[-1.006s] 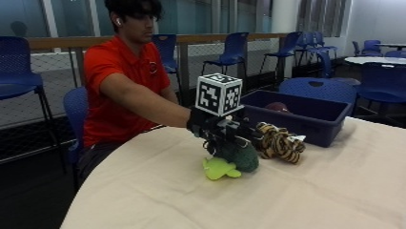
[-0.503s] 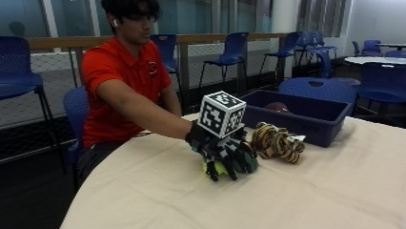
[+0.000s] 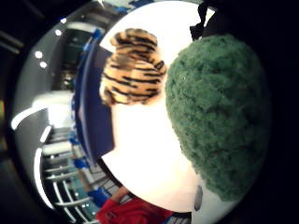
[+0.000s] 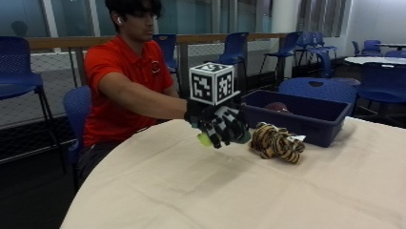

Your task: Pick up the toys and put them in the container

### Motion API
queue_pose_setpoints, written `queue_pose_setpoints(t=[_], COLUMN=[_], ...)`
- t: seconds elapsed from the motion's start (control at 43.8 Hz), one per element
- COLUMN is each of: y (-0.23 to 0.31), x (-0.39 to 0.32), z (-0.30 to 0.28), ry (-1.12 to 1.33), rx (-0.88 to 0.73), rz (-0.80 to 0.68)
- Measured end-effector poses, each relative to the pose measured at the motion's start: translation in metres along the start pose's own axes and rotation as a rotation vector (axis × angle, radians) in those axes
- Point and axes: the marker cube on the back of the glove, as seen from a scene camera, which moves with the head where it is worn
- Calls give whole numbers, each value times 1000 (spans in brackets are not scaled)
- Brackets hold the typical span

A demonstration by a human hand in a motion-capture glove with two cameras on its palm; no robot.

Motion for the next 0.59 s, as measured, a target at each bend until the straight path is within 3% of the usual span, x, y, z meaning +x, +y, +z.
queue_pose_setpoints(t=[0.183,0.594], y=[-5,-34], x=[-36,-215], z=[-51,-129], ry=[10,77], rx=[47,115], rz=[-29,-235])
